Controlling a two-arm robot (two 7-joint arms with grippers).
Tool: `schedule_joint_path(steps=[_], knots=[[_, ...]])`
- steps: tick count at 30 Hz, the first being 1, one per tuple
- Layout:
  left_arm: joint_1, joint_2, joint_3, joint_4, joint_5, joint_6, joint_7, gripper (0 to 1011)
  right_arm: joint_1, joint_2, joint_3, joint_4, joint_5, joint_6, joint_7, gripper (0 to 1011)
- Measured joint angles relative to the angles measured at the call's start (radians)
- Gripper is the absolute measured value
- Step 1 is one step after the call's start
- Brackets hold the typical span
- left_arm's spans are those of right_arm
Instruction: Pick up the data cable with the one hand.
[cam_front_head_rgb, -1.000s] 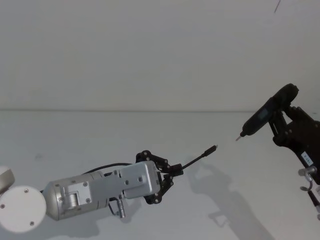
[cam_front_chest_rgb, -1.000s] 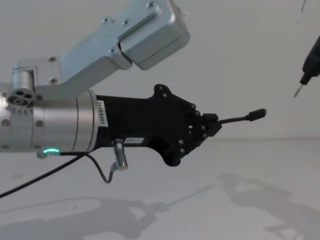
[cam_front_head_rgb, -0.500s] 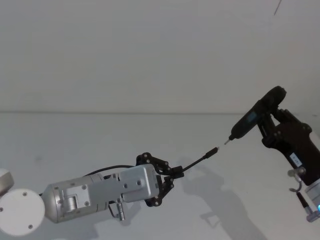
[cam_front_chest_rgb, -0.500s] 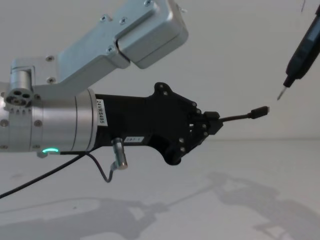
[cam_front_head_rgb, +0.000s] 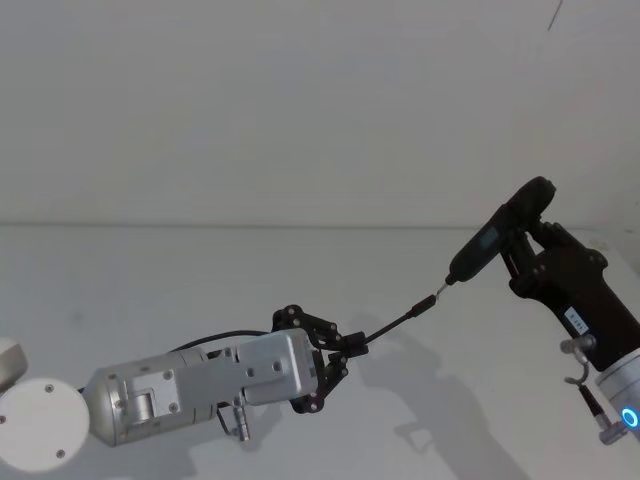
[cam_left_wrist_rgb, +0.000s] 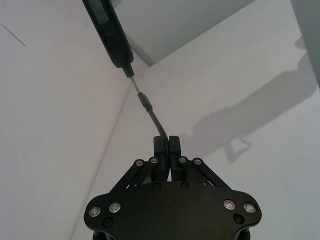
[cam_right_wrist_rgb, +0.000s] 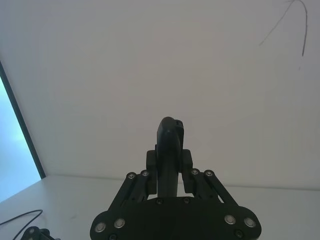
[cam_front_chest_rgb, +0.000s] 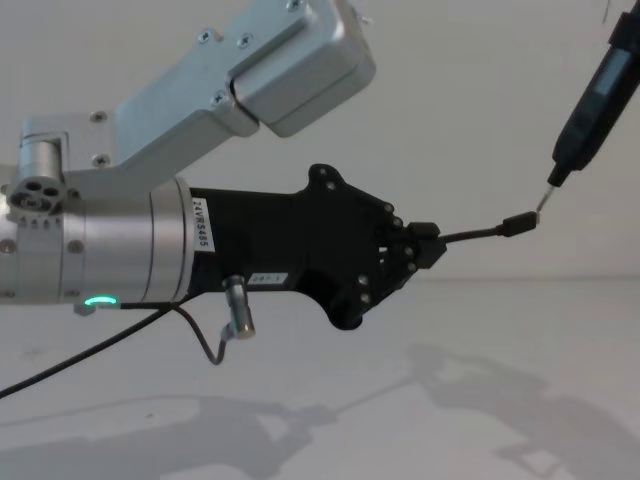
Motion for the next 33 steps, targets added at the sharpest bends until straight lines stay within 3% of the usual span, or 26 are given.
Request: schedule_joint_path(steps=[33], knots=[[0.000, 0.000, 0.000, 0.000, 0.000, -0.002, 0.000, 55, 0.008, 0.014, -0.012, 0.006, -0.002, 0.003, -0.018, 279]])
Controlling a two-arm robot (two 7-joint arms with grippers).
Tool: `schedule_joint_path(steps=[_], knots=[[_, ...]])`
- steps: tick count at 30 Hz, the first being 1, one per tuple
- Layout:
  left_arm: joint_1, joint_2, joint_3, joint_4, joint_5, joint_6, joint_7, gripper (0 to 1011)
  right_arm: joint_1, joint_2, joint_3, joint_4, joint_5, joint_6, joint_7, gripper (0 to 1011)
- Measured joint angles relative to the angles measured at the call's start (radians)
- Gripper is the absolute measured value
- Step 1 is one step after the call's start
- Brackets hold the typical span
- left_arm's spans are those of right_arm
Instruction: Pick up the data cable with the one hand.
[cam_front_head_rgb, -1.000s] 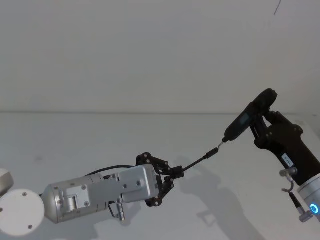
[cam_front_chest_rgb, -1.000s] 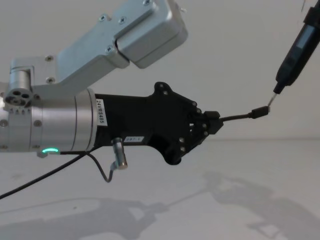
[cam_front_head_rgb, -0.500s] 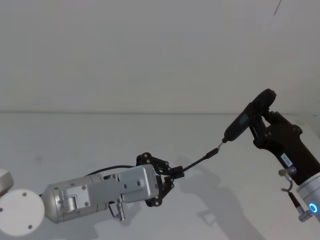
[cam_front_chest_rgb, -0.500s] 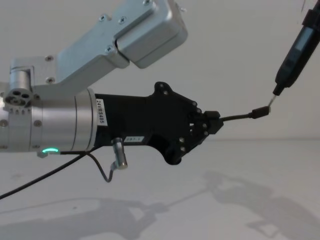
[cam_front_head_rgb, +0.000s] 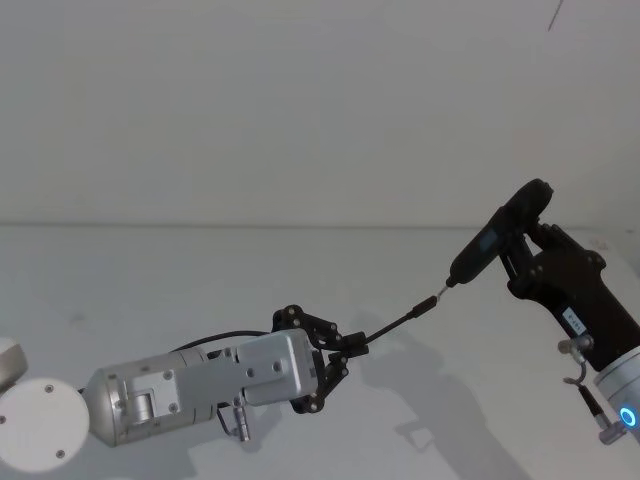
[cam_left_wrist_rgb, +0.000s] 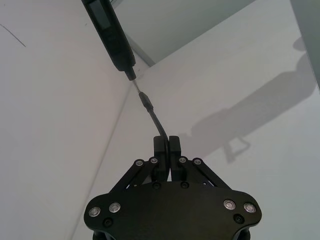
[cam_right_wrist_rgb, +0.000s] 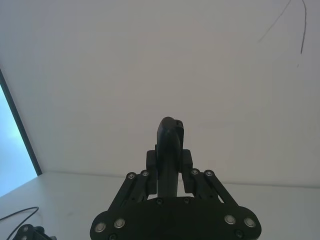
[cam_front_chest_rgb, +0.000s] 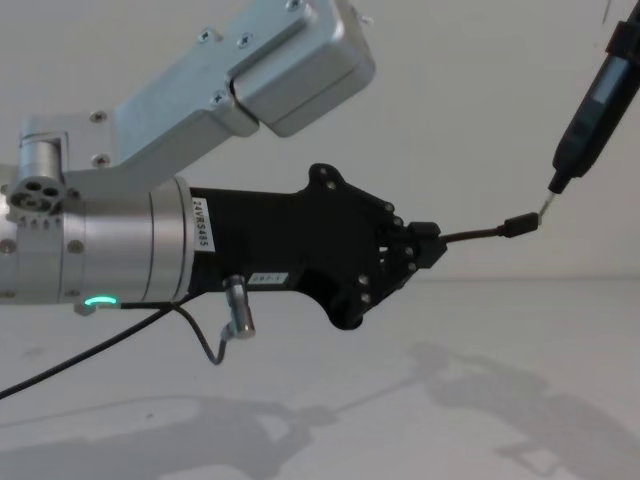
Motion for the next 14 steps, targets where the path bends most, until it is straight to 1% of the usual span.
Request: schedule_joint_path(steps=[14], knots=[[0.000, 0.000, 0.000, 0.000, 0.000, 0.000, 0.000, 55, -0.002, 0.002, 0.001, -0.003, -0.004, 0.000, 0.000, 279]])
